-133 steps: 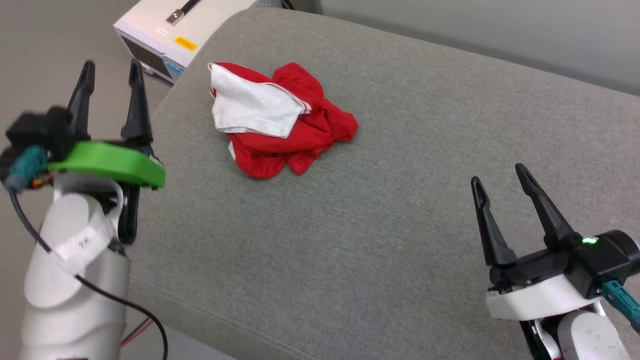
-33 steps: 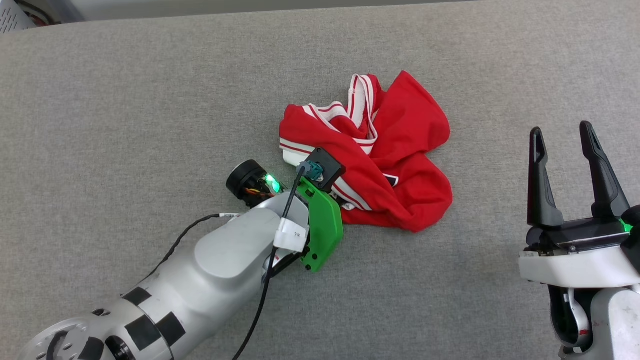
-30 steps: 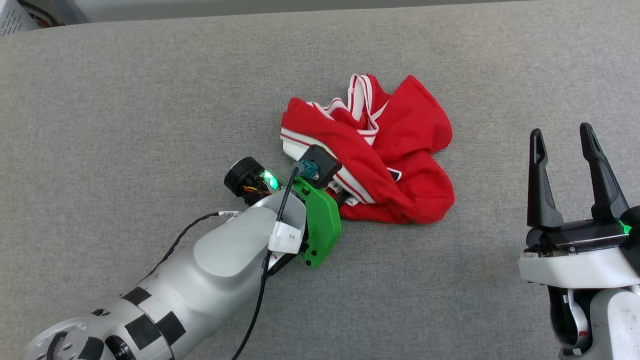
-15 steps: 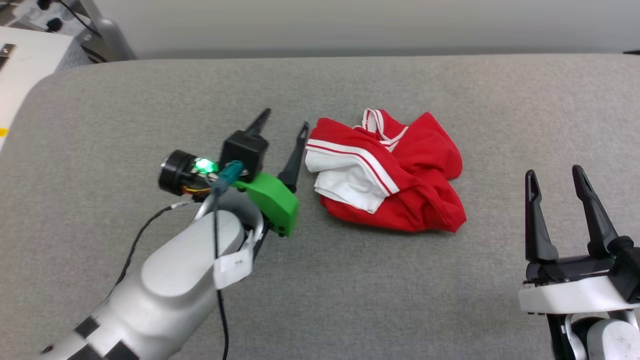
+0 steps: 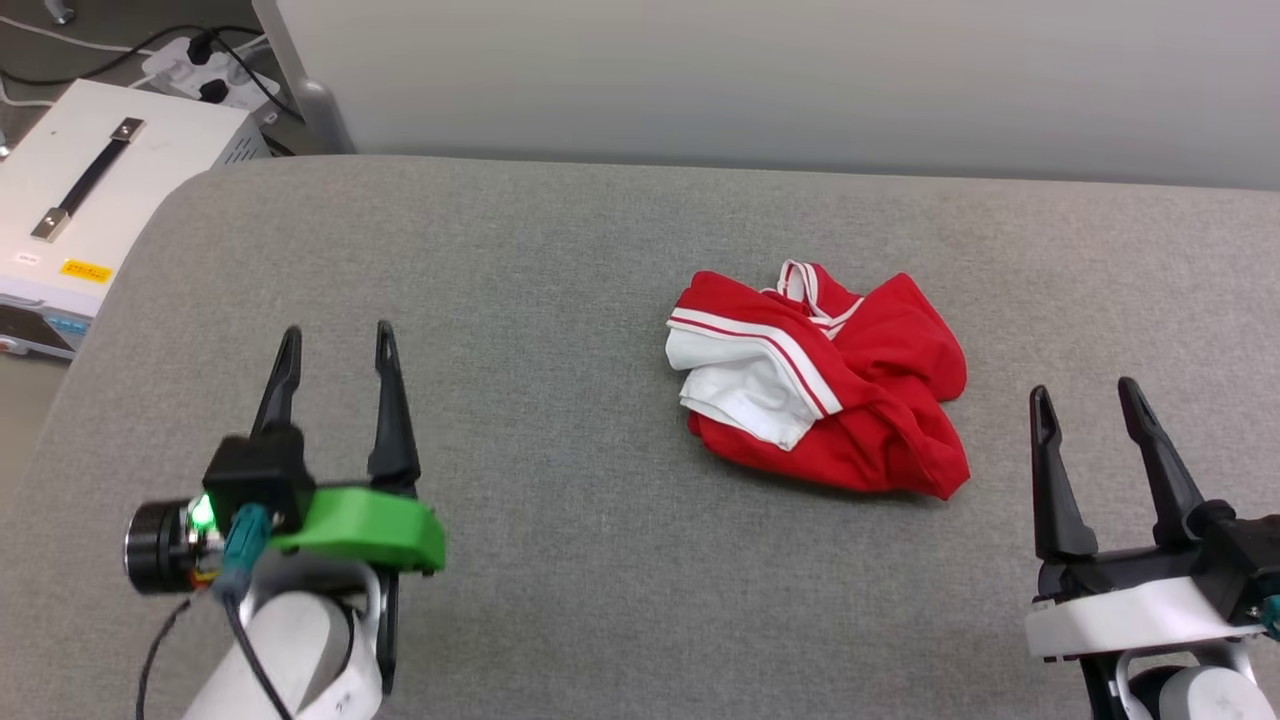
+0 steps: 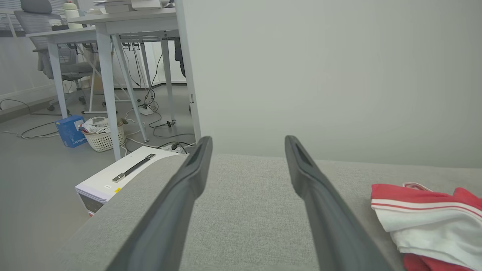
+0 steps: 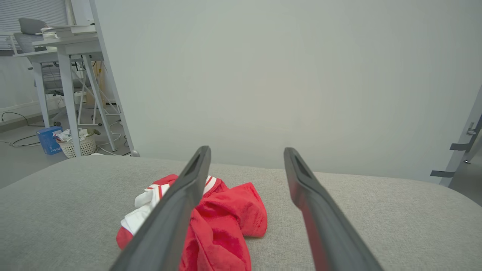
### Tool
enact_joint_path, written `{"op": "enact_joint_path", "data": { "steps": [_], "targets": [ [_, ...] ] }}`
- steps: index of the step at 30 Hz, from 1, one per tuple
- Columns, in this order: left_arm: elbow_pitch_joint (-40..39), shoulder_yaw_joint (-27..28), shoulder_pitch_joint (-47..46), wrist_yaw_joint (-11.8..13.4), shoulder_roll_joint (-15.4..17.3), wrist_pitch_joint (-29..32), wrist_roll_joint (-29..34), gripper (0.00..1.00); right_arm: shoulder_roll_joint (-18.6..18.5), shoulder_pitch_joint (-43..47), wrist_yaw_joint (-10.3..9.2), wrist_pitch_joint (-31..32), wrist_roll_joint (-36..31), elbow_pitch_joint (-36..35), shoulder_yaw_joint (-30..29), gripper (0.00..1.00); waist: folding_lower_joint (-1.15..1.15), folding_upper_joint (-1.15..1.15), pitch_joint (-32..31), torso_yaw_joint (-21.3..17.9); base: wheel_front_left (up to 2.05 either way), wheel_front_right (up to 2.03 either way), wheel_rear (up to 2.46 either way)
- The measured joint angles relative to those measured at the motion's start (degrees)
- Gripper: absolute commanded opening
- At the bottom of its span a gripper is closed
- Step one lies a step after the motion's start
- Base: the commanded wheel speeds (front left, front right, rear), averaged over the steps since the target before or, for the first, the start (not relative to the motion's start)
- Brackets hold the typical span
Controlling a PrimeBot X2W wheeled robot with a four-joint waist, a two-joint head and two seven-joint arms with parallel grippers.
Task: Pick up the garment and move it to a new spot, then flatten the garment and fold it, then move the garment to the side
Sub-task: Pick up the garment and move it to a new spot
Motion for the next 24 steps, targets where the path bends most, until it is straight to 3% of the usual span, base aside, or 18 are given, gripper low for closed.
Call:
{"op": "enact_joint_path", "data": {
  "steps": [11, 18, 24],
  "targets": [
    [-0.86, 9.65, 11.22, -12.59, -8.61, 0.01, 7.03, 1.0, 0.01, 1.82, 0.0, 0.0, 3.16, 2.78, 0.26, 1.0, 0.0, 0.0, -1.62, -0.36, 0.0, 0.0, 0.0],
    [1.3, 13.21, 12.37, -17.31, -12.7, 0.01, 11.24, 1.0, 0.01, 2.82, 0.0, 0.0, 4.22, 4.67, 0.48, 1.0, 0.0, 0.0, -2.06, -1.15, 0.0, 0.0, 0.0],
    [3.55, 15.8, 13.1, -19.86, -14.55, 0.0, 13.63, 1.0, 0.0, 3.85, 0.0, 0.0, 4.64, 6.17, 1.01, 1.0, 0.0, 0.0, -2.39, -1.66, 0.0, 0.0, 0.0]
  ]
}}
